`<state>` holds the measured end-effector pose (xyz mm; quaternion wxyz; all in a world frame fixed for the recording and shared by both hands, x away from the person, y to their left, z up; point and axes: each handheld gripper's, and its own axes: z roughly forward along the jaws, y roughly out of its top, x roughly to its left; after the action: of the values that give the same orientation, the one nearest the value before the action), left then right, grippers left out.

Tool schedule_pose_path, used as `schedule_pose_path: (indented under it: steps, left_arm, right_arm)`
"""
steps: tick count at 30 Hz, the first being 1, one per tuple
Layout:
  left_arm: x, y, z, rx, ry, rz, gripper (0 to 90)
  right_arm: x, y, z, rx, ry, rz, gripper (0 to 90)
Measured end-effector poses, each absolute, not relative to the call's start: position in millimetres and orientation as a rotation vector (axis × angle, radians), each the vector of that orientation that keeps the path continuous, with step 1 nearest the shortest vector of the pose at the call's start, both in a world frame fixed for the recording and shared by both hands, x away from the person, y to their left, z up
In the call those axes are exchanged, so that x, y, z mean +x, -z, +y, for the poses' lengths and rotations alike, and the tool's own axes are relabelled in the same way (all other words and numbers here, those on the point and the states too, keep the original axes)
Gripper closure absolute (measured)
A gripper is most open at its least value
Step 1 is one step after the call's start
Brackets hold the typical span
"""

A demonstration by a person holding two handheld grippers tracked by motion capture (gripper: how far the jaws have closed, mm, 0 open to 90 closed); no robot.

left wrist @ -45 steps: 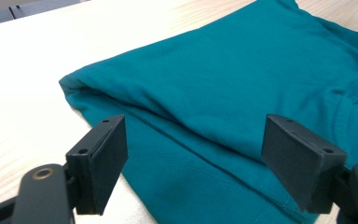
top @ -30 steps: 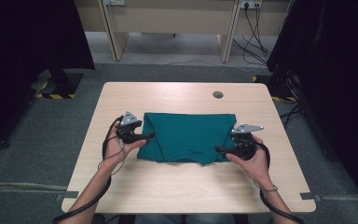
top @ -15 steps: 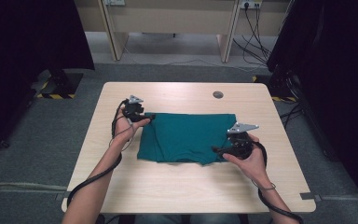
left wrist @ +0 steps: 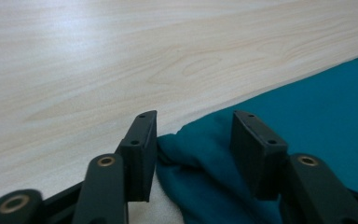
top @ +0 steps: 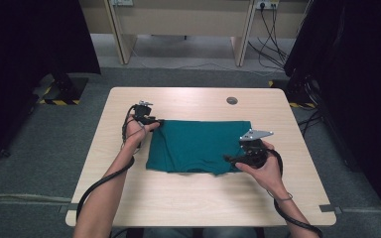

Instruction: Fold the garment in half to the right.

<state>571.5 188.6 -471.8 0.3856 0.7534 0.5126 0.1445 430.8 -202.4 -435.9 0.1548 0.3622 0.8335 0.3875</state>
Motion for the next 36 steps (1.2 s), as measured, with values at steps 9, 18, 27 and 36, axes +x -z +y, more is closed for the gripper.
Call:
schedule_pose_path:
  steps: [9, 18, 27, 36]
  left_arm:
    - [572, 472, 184, 1.920, -0.319, 1.297, 74.5]
    - [565, 455, 182, 1.963, -0.380, 1.242, 76.5]
    - [557, 436, 177, 1.978, -0.427, 1.191, 77.1]
    - [554, 429, 175, 2.005, -0.448, 1.168, 77.2]
  right_arm:
    - [430, 435, -193, 1.011, -1.113, 2.411, 13.4]
    - [430, 416, -156, 0.872, -1.118, 2.460, 14.0]
    - [432, 403, -94, 0.697, -1.128, 2.529, 18.4]
    - [433, 414, -28, 0.554, -1.107, 2.634, 25.4]
